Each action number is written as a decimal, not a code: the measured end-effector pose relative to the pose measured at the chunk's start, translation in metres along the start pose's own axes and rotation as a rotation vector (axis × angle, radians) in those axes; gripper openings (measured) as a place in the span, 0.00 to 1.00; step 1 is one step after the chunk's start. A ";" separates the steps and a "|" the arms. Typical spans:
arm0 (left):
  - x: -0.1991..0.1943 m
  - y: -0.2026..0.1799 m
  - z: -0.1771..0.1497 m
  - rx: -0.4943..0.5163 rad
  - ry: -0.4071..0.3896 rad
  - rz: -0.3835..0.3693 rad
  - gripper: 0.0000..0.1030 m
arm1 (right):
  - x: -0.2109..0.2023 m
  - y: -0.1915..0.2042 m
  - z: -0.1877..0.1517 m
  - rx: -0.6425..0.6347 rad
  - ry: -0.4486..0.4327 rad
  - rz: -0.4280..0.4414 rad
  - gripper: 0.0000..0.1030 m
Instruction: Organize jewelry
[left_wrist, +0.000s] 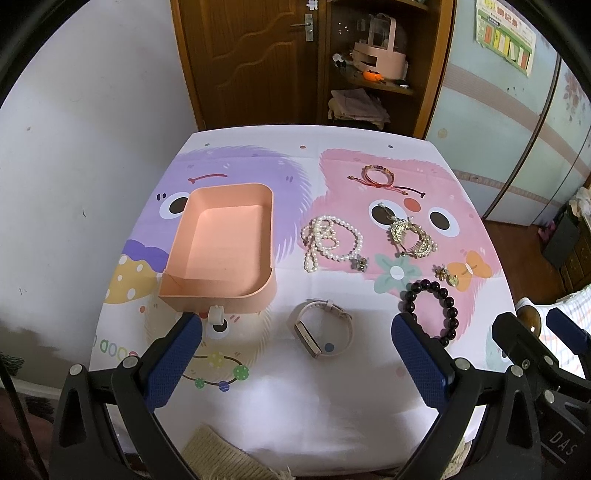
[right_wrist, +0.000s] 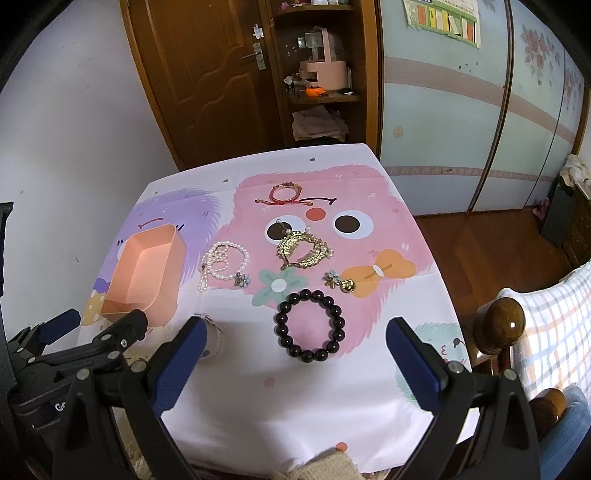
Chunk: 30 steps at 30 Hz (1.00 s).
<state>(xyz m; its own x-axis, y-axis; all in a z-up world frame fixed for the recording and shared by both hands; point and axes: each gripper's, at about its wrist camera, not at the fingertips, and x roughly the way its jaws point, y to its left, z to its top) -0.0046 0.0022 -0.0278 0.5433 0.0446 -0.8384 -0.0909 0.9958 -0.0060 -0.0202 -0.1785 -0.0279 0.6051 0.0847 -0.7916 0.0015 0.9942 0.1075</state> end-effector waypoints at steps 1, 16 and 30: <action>0.000 0.000 0.000 -0.002 -0.002 -0.002 0.98 | 0.000 -0.001 -0.001 0.001 0.001 0.000 0.95; 0.009 -0.006 0.004 0.020 0.027 -0.034 0.98 | 0.006 -0.006 0.000 0.015 0.017 0.037 0.93; 0.053 0.012 0.027 0.015 0.208 -0.191 0.98 | 0.040 -0.042 0.013 0.080 0.133 0.067 0.69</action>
<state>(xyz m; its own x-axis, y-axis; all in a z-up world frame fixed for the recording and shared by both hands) 0.0454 0.0184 -0.0578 0.3662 -0.1601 -0.9167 0.0098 0.9857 -0.1682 0.0144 -0.2174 -0.0566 0.4949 0.1642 -0.8533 0.0308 0.9780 0.2061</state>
